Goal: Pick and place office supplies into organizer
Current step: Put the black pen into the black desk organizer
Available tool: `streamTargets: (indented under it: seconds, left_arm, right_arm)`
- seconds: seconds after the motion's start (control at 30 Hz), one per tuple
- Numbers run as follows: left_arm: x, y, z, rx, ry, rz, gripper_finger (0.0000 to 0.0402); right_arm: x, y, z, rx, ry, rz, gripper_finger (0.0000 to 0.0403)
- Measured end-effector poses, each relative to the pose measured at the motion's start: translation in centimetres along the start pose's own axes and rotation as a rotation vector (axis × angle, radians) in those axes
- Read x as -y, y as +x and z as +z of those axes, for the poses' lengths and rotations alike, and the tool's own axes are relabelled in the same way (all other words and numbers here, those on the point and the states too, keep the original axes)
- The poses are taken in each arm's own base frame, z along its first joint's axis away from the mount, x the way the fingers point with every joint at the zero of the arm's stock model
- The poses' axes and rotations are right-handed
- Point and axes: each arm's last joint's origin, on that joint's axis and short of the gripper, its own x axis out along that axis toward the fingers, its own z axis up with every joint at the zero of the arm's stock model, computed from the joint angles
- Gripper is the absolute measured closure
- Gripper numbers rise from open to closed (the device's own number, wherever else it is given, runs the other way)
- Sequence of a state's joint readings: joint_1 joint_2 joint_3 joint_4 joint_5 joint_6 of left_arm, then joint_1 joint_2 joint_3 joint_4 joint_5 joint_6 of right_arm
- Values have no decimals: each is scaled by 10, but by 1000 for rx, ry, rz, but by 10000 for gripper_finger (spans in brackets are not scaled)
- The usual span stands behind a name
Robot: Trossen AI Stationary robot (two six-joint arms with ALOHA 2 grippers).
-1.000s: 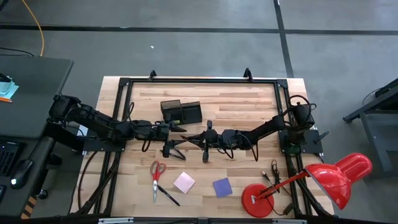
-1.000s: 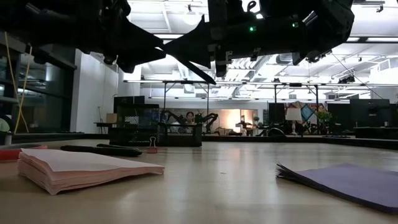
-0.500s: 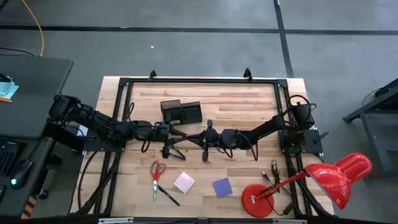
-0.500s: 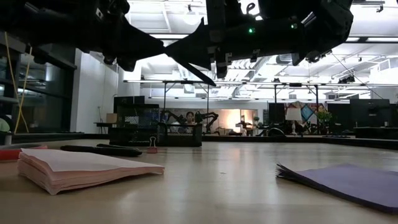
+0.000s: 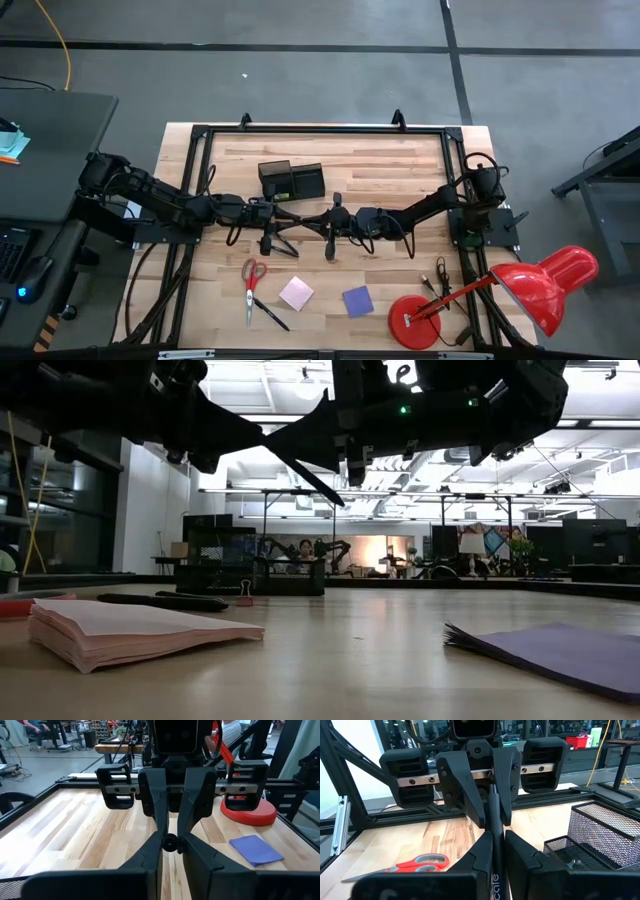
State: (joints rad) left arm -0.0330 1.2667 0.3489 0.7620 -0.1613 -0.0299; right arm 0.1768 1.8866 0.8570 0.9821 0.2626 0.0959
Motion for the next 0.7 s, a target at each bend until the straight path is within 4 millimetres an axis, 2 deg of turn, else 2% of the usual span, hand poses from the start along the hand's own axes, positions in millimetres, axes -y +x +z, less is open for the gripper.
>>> streamTargets:
  seconds: [0.27, 0.7]
  left_arm:
    - [-1, 0, -1, -5, 7, 12, 387]
    - [-2, 0, -2, -24, 4, 48, 388]
  right_arm:
    - [1, 0, 0, 6, -6, -28, 351]
    - [1, 0, 0, 1, 0, -47, 302]
